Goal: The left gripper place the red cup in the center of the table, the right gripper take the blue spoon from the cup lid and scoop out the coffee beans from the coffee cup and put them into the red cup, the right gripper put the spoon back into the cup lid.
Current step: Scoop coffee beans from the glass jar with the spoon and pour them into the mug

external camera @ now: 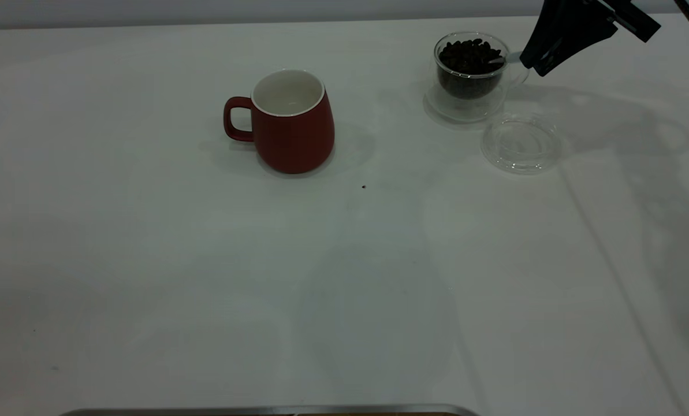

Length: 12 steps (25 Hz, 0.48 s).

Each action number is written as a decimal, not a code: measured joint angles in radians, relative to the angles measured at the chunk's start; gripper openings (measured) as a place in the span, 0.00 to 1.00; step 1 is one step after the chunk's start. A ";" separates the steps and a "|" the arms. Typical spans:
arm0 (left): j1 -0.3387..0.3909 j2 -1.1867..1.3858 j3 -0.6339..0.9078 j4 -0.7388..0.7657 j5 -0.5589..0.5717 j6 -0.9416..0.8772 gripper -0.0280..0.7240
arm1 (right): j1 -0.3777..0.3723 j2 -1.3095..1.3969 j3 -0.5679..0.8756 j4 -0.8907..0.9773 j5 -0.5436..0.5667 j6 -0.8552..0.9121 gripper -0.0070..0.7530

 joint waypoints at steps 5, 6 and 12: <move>0.000 0.000 0.000 0.000 0.000 0.002 0.66 | -0.012 0.026 0.000 0.049 0.000 -0.046 0.16; 0.000 0.000 0.000 0.000 0.000 0.002 0.66 | -0.015 0.028 0.000 0.053 0.000 -0.048 0.16; 0.000 0.000 0.000 0.000 0.000 0.002 0.66 | -0.044 0.036 0.000 0.075 0.001 -0.060 0.16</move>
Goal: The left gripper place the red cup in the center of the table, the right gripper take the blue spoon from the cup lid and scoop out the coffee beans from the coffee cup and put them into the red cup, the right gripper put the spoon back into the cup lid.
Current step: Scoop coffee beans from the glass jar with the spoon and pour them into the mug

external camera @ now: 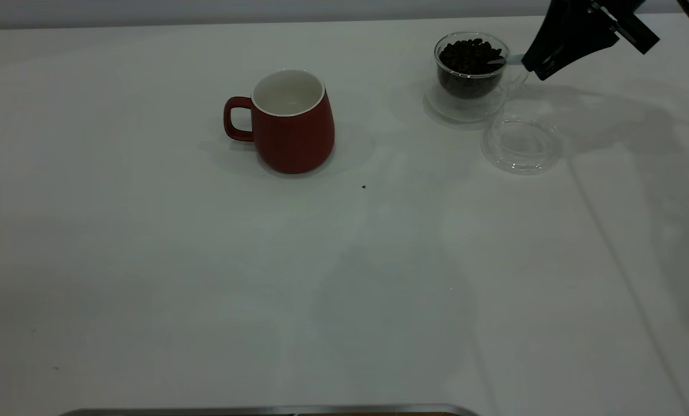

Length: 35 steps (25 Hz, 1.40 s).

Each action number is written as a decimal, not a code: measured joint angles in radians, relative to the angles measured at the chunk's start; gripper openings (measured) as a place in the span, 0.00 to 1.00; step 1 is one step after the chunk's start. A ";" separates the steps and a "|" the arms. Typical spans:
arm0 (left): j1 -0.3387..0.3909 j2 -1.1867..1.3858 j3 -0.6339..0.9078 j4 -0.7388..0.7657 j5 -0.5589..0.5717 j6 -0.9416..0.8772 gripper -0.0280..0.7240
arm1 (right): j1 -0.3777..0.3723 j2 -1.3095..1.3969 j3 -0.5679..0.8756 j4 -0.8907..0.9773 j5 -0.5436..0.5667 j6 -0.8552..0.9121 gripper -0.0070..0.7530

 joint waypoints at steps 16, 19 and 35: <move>0.000 0.000 0.000 0.000 0.000 0.000 0.66 | -0.035 0.001 0.071 0.112 -0.006 -0.092 0.16; 0.000 0.000 0.000 0.000 0.000 -0.001 0.66 | -0.036 0.001 0.071 0.124 -0.006 -0.102 0.16; 0.000 0.000 0.000 0.000 0.000 -0.002 0.66 | -0.055 0.001 0.071 0.129 -0.005 -0.104 0.16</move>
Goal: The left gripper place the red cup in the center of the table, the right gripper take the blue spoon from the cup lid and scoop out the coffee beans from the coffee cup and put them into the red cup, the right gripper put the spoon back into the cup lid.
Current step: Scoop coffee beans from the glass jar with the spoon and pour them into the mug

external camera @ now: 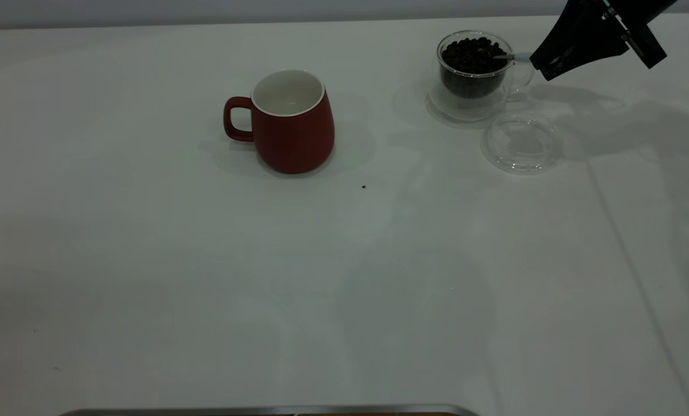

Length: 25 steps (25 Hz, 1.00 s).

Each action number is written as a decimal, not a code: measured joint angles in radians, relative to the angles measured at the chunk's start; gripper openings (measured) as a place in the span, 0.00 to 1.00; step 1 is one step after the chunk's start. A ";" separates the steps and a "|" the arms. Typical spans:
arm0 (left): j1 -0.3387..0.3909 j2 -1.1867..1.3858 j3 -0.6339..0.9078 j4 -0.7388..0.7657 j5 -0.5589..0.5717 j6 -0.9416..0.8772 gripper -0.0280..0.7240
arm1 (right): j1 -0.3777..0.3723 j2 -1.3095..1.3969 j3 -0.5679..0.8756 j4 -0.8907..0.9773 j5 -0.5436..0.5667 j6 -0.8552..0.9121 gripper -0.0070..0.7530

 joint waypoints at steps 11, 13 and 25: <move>0.000 0.000 0.000 0.000 0.000 0.000 0.66 | -0.002 -0.002 0.006 0.021 0.000 0.004 0.16; 0.000 0.000 0.000 0.000 0.000 0.000 0.66 | -0.002 -0.005 0.027 0.025 -0.001 0.004 0.16; 0.000 0.000 0.000 0.000 0.000 0.002 0.66 | -0.004 -0.022 0.069 0.095 -0.004 -0.022 0.16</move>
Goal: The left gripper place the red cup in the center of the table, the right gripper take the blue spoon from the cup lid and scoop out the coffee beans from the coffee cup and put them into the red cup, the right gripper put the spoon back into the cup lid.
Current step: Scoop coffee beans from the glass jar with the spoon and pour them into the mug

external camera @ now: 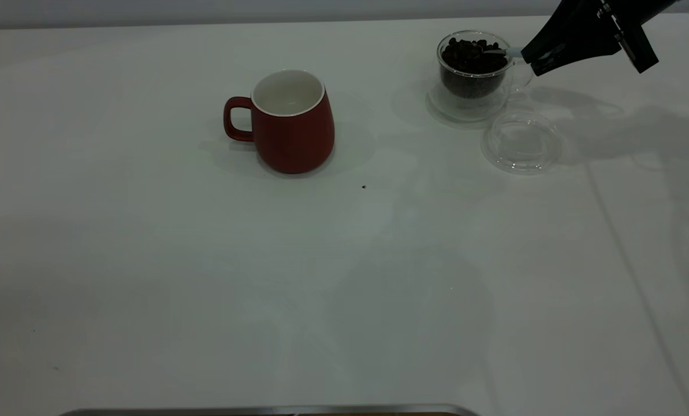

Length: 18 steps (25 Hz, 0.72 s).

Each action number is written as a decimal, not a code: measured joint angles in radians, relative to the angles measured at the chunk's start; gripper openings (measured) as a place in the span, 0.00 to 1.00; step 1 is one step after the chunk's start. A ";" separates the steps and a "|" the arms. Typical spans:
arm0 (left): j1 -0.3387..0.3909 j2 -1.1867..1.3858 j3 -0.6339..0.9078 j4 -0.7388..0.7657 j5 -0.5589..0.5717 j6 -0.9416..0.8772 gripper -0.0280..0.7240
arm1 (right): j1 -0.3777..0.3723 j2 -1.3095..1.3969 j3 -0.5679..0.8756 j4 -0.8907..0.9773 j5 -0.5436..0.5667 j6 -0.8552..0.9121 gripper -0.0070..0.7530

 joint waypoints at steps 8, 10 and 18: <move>0.000 0.000 0.000 0.000 0.000 0.000 0.66 | -0.019 -0.022 0.000 0.000 0.000 -0.001 0.16; 0.000 0.000 0.000 0.000 0.000 0.000 0.66 | -0.027 -0.033 0.000 0.000 0.000 -0.001 0.16; 0.000 0.000 0.000 0.000 0.000 -0.001 0.66 | -0.032 -0.039 0.000 -0.001 0.000 -0.001 0.16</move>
